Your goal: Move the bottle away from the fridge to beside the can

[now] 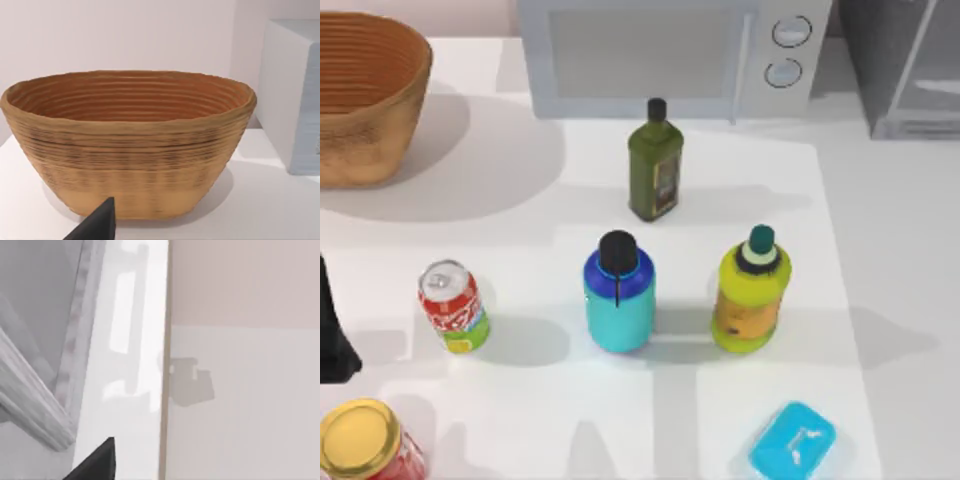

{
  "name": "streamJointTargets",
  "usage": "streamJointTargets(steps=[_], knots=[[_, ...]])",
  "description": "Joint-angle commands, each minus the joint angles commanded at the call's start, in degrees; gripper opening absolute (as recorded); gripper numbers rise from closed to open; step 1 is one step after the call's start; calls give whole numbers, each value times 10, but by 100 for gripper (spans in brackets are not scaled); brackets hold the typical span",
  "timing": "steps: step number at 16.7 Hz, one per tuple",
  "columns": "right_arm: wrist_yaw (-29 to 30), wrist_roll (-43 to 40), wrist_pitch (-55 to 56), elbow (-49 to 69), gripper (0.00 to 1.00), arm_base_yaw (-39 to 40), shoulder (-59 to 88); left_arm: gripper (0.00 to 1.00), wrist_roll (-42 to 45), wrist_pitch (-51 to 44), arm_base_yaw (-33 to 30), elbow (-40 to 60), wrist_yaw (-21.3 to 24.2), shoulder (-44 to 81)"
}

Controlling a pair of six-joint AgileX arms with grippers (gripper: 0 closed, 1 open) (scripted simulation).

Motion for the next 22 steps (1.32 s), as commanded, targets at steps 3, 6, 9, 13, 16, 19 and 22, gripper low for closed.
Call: streamJointTargets(steps=[3,6,9,13,16,19,22], knots=[[23,159,128,-4,100,93,2,100,0,0,0,0,0,0],[42,285,238,-8,100,173,3,100,0,0,0,0,0,0],[54,359,309,-10,100,228,2,100,0,0,0,0,0,0],[57,378,327,-11,100,244,1,100,0,0,0,0,0,0],[57,378,329,-15,100,239,-3,100,0,0,0,0,0,0],[89,406,345,-26,100,275,-9,100,0,0,0,0,0,0],[158,466,378,-53,100,366,-24,100,0,0,0,0,0,0]])
